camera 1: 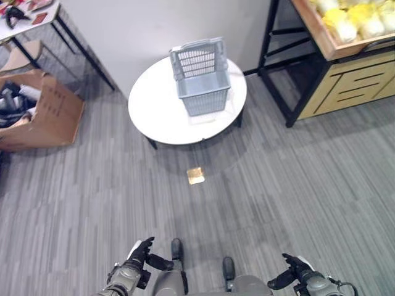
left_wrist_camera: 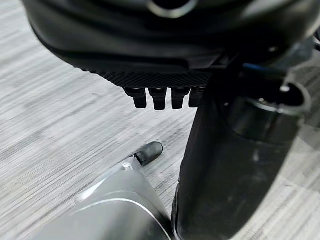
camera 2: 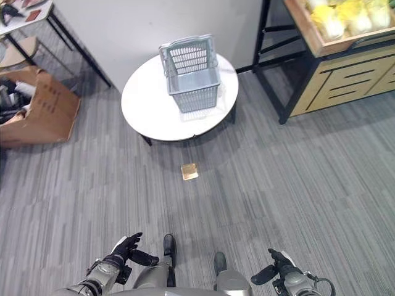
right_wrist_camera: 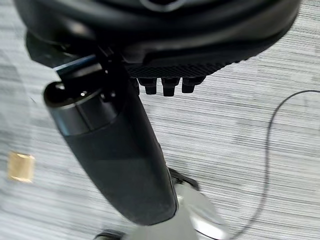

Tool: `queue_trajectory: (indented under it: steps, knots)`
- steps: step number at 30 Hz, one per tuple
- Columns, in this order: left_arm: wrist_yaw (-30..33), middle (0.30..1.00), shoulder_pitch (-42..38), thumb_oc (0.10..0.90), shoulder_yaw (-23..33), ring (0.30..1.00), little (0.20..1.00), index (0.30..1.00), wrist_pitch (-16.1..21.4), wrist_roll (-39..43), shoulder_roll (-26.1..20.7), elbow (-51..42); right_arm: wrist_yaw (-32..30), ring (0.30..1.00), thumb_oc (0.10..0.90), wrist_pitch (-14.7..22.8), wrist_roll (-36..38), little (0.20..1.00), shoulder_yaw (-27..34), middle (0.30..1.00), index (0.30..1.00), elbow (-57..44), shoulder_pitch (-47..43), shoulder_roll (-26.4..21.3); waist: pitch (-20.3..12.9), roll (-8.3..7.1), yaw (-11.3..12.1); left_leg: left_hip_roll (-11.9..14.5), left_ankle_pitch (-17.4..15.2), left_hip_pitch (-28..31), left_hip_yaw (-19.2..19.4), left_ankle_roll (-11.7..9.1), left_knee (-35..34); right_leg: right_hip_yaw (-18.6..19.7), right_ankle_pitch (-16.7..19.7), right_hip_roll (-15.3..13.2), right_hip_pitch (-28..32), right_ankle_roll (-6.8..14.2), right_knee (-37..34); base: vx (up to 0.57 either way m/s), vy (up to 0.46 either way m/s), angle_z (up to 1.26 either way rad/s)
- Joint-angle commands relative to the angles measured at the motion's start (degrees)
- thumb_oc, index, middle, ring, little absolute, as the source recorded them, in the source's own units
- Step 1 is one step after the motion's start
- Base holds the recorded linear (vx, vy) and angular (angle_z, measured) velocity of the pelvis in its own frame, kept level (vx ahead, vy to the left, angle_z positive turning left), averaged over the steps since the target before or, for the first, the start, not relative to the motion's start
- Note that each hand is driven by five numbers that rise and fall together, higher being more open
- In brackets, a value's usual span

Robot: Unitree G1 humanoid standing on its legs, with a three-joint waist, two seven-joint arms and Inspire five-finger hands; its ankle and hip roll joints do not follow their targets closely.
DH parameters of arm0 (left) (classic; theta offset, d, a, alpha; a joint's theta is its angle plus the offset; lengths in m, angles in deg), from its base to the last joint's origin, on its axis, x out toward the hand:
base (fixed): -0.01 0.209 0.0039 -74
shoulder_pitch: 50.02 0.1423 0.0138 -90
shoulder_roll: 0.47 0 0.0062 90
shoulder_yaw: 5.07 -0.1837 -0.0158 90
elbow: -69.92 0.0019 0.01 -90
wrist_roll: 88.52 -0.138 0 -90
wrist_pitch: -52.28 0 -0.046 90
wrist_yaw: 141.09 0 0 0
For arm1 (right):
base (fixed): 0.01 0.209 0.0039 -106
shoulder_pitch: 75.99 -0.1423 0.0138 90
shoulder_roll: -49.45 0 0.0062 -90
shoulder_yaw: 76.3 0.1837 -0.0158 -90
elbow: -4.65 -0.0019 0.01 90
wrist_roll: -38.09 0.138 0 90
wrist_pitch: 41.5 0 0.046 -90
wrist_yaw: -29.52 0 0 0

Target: Get the vegetables into the basket

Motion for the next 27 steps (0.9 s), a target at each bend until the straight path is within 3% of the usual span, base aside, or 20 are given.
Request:
queue_trajectory:
  steps: [1,2,5,7,12,14,18,22,26,27]
  knots:
    - [1.25,1.000,4.70,0.900,-2.85,1.000,1.000,1.000,-2.43,-3.49,-2.55,2.59,0.14,1.000,0.900,0.34,-1.23,1.000,0.46,1.000,1.000,-1.97,2.26,0.82,0.17,-1.69,1.11,-1.38,-4.83,2.01,4.59,1.32,3.22,5.14,1.04,-6.50,-5.34,5.67,9.74,0.32,0.359,-0.82]
    - [1.66,1.000,4.59,0.900,-3.15,1.000,1.000,1.000,-2.24,-4.18,-3.25,2.24,0.16,1.000,0.900,0.32,-1.76,1.000,0.04,1.000,1.000,-2.15,2.14,1.36,-0.03,-2.44,1.33,-2.15,-5.15,2.32,5.75,1.88,2.79,5.83,3.67,-7.60,-5.87,6.91,9.71,0.16,0.201,-0.50]
    - [1.55,1.000,3.98,0.900,-3.15,1.000,1.000,1.000,-1.83,-3.21,-4.17,1.09,0.11,1.000,0.900,0.32,-1.29,1.000,-0.53,1.000,1.000,-2.81,1.61,2.48,-0.01,-3.52,1.49,-3.50,-6.87,2.81,7.35,3.62,2.03,8.08,6.81,-8.80,-7.91,8.51,11.61,0.15,0.347,-0.12]
    - [1.65,1.000,3.72,0.900,-2.47,1.000,1.000,1.000,-1.79,-2.00,-4.96,0.58,0.11,1.000,0.900,0.13,-1.30,1.000,-1.01,1.000,1.000,-2.63,1.26,3.30,0.70,-4.23,1.47,-5.27,-8.86,4.32,7.53,5.69,1.44,8.80,12.00,-9.35,-10.80,9.34,17.42,0.11,0.377,0.11]
    - [1.44,1.000,3.21,0.900,-2.46,1.000,1.000,1.000,-1.65,-1.25,-5.49,0.16,-0.09,1.000,0.900,0.12,-1.33,1.000,-1.48,1.000,1.000,-3.18,0.64,3.54,1.63,-3.84,1.73,-5.86,-10.62,5.98,7.78,6.88,1.51,6.05,12.65,-9.85,-13.88,8.91,22.91,0.04,0.138,0.08]
    - [1.47,1.000,3.12,0.900,-2.41,1.000,1.000,1.000,-1.66,-1.18,-5.57,0.18,-0.11,1.000,0.900,0.12,-1.33,1.000,-1.61,1.000,1.000,-3.26,0.56,3.55,1.69,-3.82,1.66,-6.01,-10.85,6.61,7.93,6.88,1.33,5.14,12.58,-9.94,-14.61,8.80,22.50,0.08,0.047,0.03]
    - [1.46,1.000,2.21,0.900,-2.30,1.000,1.000,1.000,-1.56,-0.86,-5.08,0.58,-0.01,1.000,0.900,0.21,-1.28,1.000,-2.19,1.000,1.000,-3.44,-0.16,3.75,2.15,-3.72,0.78,-6.15,-12.25,9.64,7.06,5.87,0.57,1.38,10.61,-9.21,-18.55,8.95,13.47,0.17,-0.021,-0.11]
    - [1.16,1.000,2.49,0.900,-1.82,1.000,1.000,1.000,-1.44,-0.58,-4.31,1.36,0.12,1.000,0.900,0.29,-1.28,1.000,-2.28,1.000,1.000,-3.96,0.03,3.60,2.60,-3.53,-0.97,-6.60,-14.79,15.00,3.61,4.50,0.69,-0.58,13.82,-9.39,-22.46,10.01,7.10,0.25,-0.124,0.37]
    - [1.16,1.000,2.50,0.900,-1.82,1.000,1.000,1.000,-1.44,-0.58,-4.28,1.35,0.12,1.000,0.900,0.29,-1.28,1.000,-2.28,1.000,1.000,-3.96,0.04,3.57,2.70,-3.41,-1.07,-6.49,-14.86,15.12,3.50,4.47,0.69,-0.74,13.78,-9.33,-22.26,9.99,7.07,0.13,-0.127,0.48]
    - [0.78,1.000,3.59,0.900,-1.38,1.000,1.000,1.000,-1.69,-0.67,-3.24,2.17,0.51,1.000,0.900,0.27,-1.74,1.000,-2.51,1.000,1.000,-3.88,0.53,2.72,0.53,-1.86,-1.09,-4.64,-14.48,17.43,1.51,2.35,3.39,-1.81,12.70,-7.95,-20.23,8.35,7.70,0.35,-0.451,0.02]
